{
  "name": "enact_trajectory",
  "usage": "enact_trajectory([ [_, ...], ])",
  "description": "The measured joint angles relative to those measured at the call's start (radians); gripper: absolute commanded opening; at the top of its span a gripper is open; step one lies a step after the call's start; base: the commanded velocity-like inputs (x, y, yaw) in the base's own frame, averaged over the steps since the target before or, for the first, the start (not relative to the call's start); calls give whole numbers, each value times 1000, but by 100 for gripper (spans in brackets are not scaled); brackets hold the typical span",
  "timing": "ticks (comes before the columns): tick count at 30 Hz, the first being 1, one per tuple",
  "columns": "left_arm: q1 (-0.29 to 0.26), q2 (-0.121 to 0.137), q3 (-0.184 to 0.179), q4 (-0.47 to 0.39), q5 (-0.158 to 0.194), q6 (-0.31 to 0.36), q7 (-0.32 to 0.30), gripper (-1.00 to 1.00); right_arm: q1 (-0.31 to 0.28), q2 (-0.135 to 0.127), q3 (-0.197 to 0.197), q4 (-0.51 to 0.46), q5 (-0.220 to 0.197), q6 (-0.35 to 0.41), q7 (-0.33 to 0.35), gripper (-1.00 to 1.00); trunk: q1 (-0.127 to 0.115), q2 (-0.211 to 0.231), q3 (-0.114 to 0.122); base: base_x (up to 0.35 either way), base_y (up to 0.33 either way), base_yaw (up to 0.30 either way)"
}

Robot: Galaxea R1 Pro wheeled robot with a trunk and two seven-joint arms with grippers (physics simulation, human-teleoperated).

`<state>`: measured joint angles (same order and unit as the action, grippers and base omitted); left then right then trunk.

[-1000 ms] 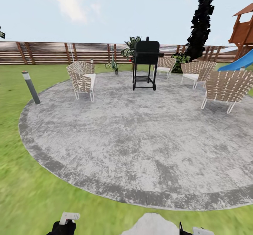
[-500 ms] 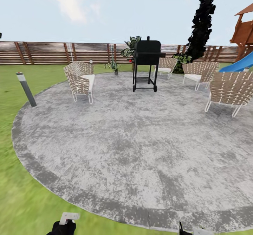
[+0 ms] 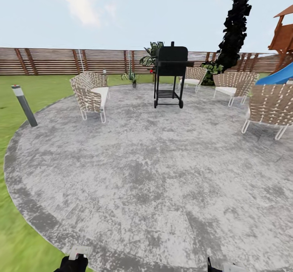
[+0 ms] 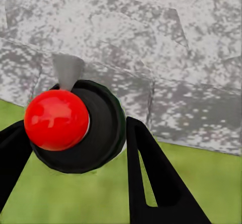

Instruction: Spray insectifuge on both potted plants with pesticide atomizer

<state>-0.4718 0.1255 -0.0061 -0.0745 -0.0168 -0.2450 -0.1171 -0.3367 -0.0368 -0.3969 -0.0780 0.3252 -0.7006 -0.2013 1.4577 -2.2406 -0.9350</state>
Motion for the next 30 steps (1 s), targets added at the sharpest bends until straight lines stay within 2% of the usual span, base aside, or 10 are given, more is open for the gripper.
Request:
enact_trajectory([
  [30, -1, -1, -3, 0, -1, 0, -1, -100, -1, -1, -3, 0, -1, -1, 0, 100, 2, 2, -1, 340, 0, 0],
])
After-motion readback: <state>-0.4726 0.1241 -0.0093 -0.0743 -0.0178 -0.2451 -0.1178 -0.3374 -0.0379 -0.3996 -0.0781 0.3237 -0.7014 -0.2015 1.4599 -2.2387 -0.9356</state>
